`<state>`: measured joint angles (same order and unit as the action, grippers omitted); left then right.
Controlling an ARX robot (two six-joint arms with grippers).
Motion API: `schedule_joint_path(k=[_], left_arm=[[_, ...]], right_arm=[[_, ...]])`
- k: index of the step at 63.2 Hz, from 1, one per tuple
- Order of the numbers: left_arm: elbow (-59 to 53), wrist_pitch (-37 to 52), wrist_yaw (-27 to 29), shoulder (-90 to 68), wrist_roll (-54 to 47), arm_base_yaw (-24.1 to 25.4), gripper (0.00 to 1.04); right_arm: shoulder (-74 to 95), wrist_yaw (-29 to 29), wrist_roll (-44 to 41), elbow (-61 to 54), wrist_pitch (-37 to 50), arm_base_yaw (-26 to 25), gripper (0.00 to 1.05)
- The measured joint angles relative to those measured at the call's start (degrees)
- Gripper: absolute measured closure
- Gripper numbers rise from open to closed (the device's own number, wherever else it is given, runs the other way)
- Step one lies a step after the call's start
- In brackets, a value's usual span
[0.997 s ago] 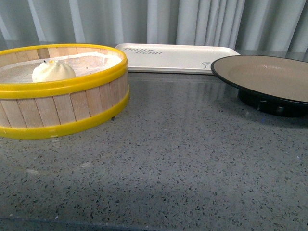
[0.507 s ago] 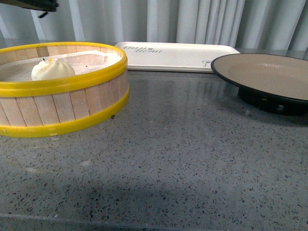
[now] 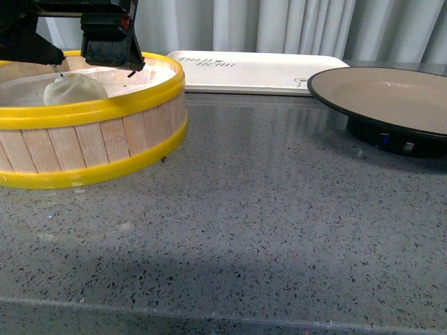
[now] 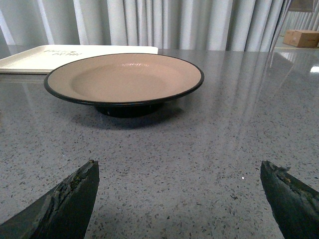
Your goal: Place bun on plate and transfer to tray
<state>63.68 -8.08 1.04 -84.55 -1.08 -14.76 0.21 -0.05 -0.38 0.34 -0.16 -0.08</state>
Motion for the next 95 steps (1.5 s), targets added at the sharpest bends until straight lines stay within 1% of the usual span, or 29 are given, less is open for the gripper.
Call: schedule_joint_path(k=[13, 19, 45, 51, 52, 55, 56, 58, 60, 61, 63, 65, 67, 69, 75, 77, 78, 80, 81, 84, 88, 91, 95], left_arm=[[0.4, 1.9, 4.0, -2.0, -3.1, 0.0, 0.07], [0.4, 2.1, 4.4, -2.4, -3.8, 0.1, 0.07], [1.1, -1.8, 2.9, -3.5, -2.9, 1.5, 0.07], [1.4, -2.1, 2.9, -3.7, -2.7, 1.5, 0.18], [1.4, -2.1, 2.9, -3.7, -2.7, 1.5, 0.22], [1.4, -2.1, 3.0, -3.8, -2.7, 1.5, 0.27], [1.5, -2.1, 2.9, -3.8, -2.6, 1.5, 0.3], [1.5, -2.1, 2.9, -3.9, -2.5, 1.4, 0.34], [1.6, -2.1, 3.0, -3.9, -2.4, 1.3, 0.4], [1.6, -2.1, 2.9, -3.9, -2.4, 1.3, 0.41], [1.7, -2.1, 2.9, -3.9, -2.2, 1.2, 0.47], [1.8, -2.1, 2.9, -3.9, -2.1, 1.1, 0.5], [2.1, -2.1, 2.9, -3.9, -2.0, 1.0, 0.56], [2.1, -2.1, 2.9, -3.9, -2.0, 0.9, 0.58], [2.4, -2.3, 2.8, -3.9, -1.6, 0.6, 0.73], [2.5, -2.5, 2.8, -3.9, -1.6, 0.5, 0.75], [2.6, -2.6, 2.7, -3.9, -1.6, 0.5, 0.79], [2.7, -2.6, 2.6, -3.9, -1.6, 0.3, 0.82], [3.0, -2.7, 2.4, -3.9, -1.4, 0.3, 0.86], [3.2, -3.0, 2.3, -3.9, -1.4, 0.2, 0.9], [3.8, -3.3, 2.2, -3.8, -1.4, 0.0, 0.98], [4.1, -3.5, 2.2, -3.8, -1.4, 0.0, 1.0], [4.8, -3.9, 2.2, -3.7, -1.4, -0.1, 1.01]], right_arm=[[0.0, 0.0, 0.0, 0.0, 0.0, 0.0, 0.08], [0.0, 0.0, 0.0, 0.0, 0.0, 0.0, 0.08], [0.0, 0.0, 0.0, 0.0, 0.0, 0.0, 0.08], [0.0, 0.0, 0.0, 0.0, 0.0, 0.0, 0.08], [0.0, 0.0, 0.0, 0.0, 0.0, 0.0, 0.08], [0.0, 0.0, 0.0, 0.0, 0.0, 0.0, 0.08], [0.0, 0.0, 0.0, 0.0, 0.0, 0.0, 0.08], [0.0, 0.0, 0.0, 0.0, 0.0, 0.0, 0.08], [0.0, 0.0, 0.0, 0.0, 0.0, 0.0, 0.08], [0.0, 0.0, 0.0, 0.0, 0.0, 0.0, 0.08], [0.0, 0.0, 0.0, 0.0, 0.0, 0.0, 0.08], [0.0, 0.0, 0.0, 0.0, 0.0, 0.0, 0.08], [0.0, 0.0, 0.0, 0.0, 0.0, 0.0, 0.08], [0.0, 0.0, 0.0, 0.0, 0.0, 0.0, 0.08], [0.0, 0.0, 0.0, 0.0, 0.0, 0.0, 0.08], [0.0, 0.0, 0.0, 0.0, 0.0, 0.0, 0.08], [0.0, 0.0, 0.0, 0.0, 0.0, 0.0, 0.08], [0.0, 0.0, 0.0, 0.0, 0.0, 0.0, 0.08], [0.0, 0.0, 0.0, 0.0, 0.0, 0.0, 0.08], [0.0, 0.0, 0.0, 0.0, 0.0, 0.0, 0.08], [0.0, 0.0, 0.0, 0.0, 0.0, 0.0, 0.08], [0.0, 0.0, 0.0, 0.0, 0.0, 0.0, 0.08], [0.0, 0.0, 0.0, 0.0, 0.0, 0.0, 0.08]])
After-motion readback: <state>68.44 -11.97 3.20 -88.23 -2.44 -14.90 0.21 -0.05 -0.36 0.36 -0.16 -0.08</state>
